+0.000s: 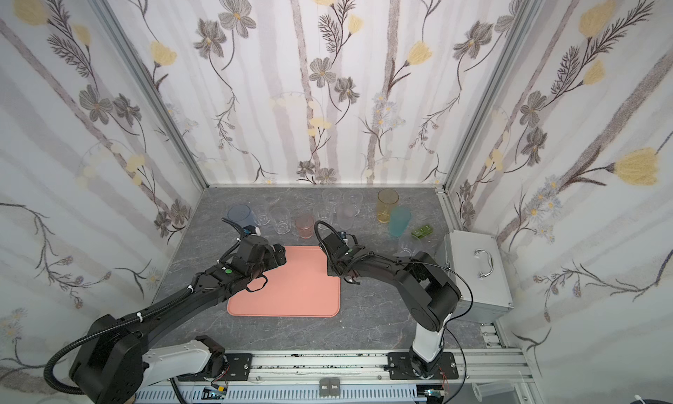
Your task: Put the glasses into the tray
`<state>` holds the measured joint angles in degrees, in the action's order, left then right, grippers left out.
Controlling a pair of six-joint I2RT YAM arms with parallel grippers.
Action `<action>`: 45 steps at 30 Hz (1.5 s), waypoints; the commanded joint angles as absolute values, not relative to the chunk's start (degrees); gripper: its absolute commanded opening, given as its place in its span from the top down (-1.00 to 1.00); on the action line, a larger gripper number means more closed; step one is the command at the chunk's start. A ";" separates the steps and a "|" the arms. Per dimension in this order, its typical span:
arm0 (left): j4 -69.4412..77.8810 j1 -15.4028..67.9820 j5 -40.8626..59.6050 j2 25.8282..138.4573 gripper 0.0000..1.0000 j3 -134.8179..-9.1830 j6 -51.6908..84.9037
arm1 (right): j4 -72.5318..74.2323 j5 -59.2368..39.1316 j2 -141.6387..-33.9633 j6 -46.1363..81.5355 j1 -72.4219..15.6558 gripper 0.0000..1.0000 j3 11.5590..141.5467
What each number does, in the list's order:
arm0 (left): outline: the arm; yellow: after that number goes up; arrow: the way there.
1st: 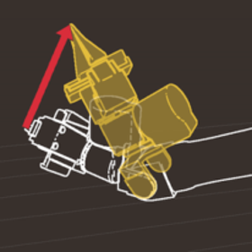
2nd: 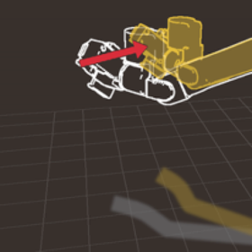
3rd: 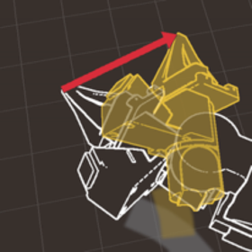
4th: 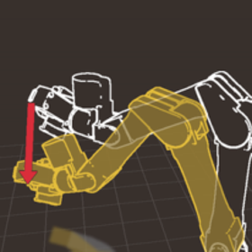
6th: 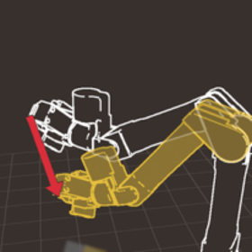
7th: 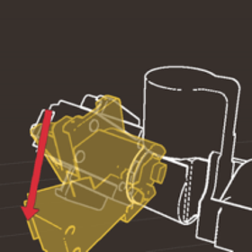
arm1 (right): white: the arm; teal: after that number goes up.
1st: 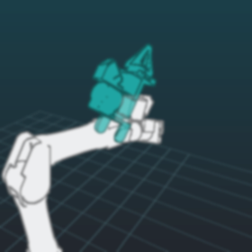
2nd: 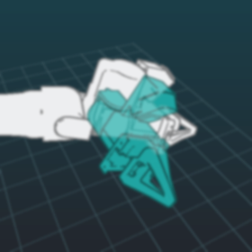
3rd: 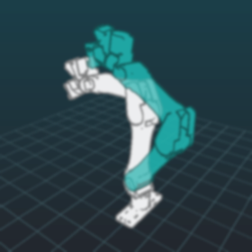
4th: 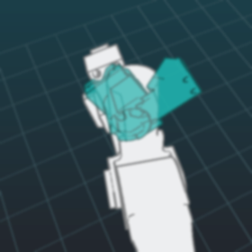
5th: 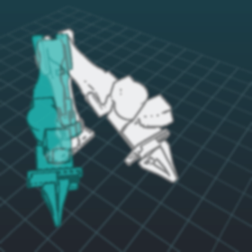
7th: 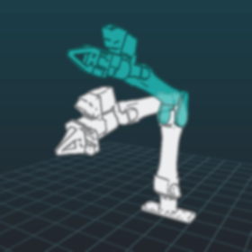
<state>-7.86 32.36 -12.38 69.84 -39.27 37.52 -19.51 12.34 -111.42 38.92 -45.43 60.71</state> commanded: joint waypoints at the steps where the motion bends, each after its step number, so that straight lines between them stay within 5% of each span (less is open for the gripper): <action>1: -4.93 33.53 -13.23 71.58 -0.87 -40.68 38.41 | -18.31 12.15 -112.70 38.17 -45.44 0.46 60.19; 10: -4.22 34.94 -15.97 72.71 -0.91 -40.31 39.48 | -17.08 13.43 -113.15 35.96 -41.34 0.77 57.82; 28: -4.13 34.97 -18.87 72.33 -0.92 -38.94 40.72 | -24.33 23.63 -113.31 25.04 -35.56 0.76 59.85; 31: -4.13 35.05 -20.26 72.32 -0.92 -38.92 40.04 | -24.52 22.80 -112.60 25.00 -35.63 0.67 60.01; 38: -4.63 33.91 -22.72 67.19 -0.98 -39.86 33.81 | -25.71 22.19 -106.37 26.26 -37.26 0.10 62.40; 45: -9.72 14.90 -1.31 64.22 -0.81 -49.36 26.01 | -23.59 23.42 -97.87 28.71 -39.29 0.02 62.08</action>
<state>-7.16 19.25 -9.26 63.86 -47.05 29.76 -25.41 21.80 -99.42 26.68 -39.20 61.87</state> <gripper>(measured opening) 0.910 0.492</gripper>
